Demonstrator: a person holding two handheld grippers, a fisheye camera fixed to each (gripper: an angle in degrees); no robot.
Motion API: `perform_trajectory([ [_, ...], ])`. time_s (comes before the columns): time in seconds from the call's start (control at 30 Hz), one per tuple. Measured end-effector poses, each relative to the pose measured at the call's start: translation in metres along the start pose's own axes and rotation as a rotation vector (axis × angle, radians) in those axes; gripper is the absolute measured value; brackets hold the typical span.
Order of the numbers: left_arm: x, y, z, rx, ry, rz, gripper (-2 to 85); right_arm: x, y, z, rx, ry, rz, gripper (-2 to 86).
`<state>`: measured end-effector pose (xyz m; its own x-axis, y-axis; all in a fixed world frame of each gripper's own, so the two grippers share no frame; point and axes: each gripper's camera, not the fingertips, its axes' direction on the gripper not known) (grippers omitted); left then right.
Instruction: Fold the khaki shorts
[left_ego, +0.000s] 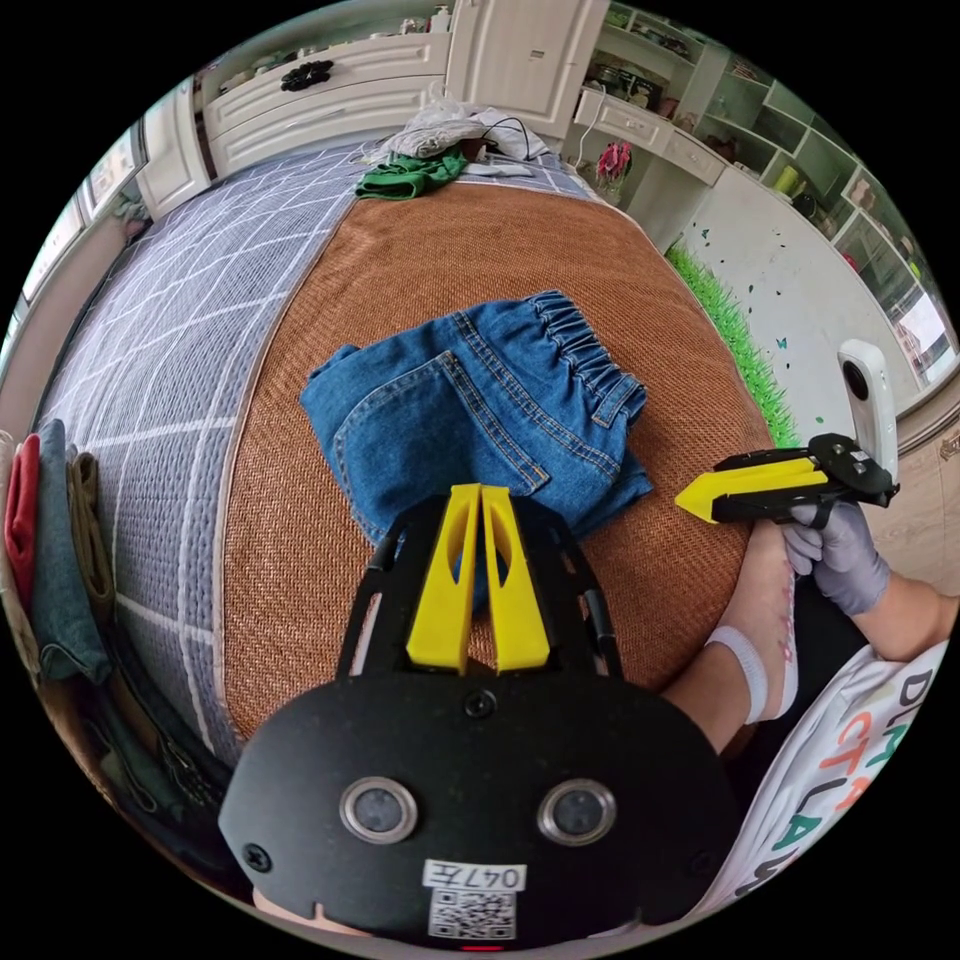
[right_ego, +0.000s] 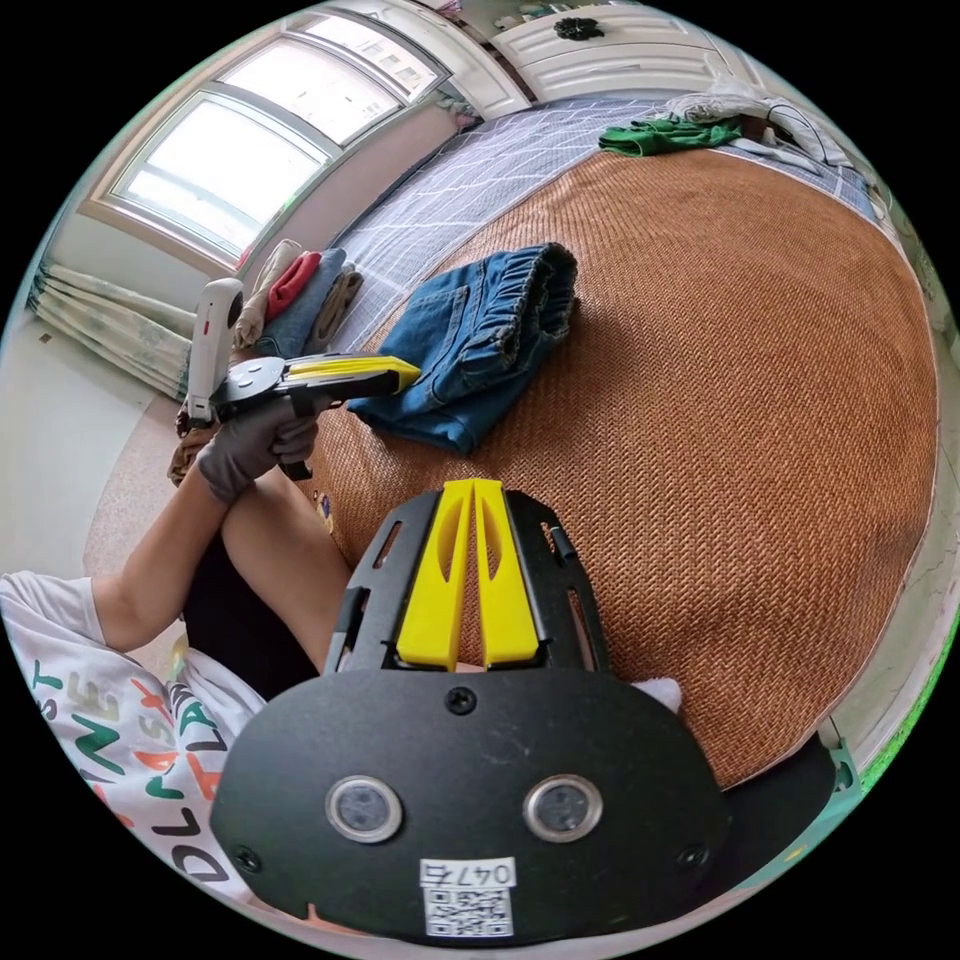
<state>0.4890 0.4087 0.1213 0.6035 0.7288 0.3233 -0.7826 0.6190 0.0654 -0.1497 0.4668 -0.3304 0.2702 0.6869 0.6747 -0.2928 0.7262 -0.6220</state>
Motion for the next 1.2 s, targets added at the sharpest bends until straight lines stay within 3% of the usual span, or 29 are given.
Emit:
perform_trajectory([
  [1.2, 0.016, -0.016, 0.005, 0.015, 0.013, -0.011, -1.0, 0.05, 0.018, 0.019, -0.005, -0.006, 0.0, -1.2],
])
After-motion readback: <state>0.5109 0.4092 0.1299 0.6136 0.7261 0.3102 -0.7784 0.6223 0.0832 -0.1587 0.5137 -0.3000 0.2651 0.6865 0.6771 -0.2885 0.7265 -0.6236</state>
